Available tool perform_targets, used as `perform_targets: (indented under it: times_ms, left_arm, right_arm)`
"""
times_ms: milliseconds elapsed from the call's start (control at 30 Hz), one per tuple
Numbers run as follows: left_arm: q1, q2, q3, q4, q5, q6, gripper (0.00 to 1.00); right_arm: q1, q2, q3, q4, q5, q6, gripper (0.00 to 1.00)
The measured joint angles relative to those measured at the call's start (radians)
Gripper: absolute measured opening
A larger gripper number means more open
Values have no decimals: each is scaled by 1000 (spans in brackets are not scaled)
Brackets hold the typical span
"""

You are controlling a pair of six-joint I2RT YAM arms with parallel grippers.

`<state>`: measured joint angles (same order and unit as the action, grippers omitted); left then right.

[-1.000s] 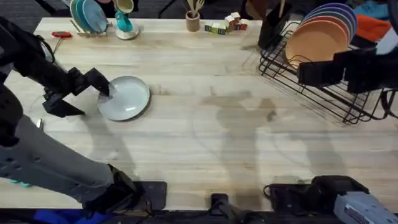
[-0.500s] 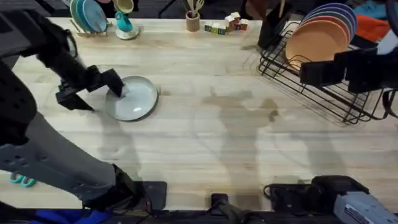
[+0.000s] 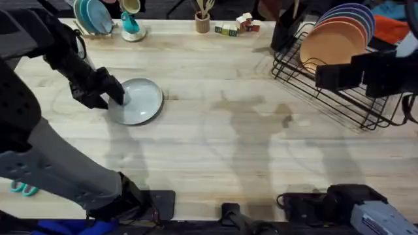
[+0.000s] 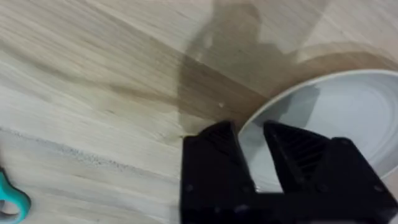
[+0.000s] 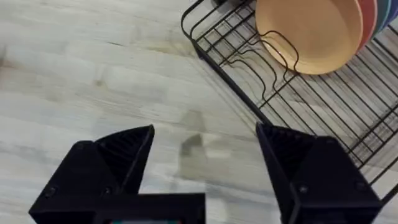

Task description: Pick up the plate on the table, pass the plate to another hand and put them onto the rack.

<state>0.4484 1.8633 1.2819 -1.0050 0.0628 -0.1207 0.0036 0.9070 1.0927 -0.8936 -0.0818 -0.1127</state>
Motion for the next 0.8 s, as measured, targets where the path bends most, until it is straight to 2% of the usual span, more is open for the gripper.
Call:
perform_targets:
  times_ms: [67, 233, 333, 800]
  left_arm:
    - [2, -2, 0, 0, -1, 1, 213]
    - [8, -5, 5, -21, 3, 1, 135]
    - [8, -5, 27, -62, 9, 1, 56]
    - [7, -4, 228, -226, 6, 0, 45]
  right_arm:
    - [0, 0, 0, 0, 0, 0, 993]
    - [0, 0, 0, 0, 0, 0, 993]
    - [0, 0, 0, 0, 0, 0, 993]
    - [0, 0, 0, 30, 0, 0, 993]
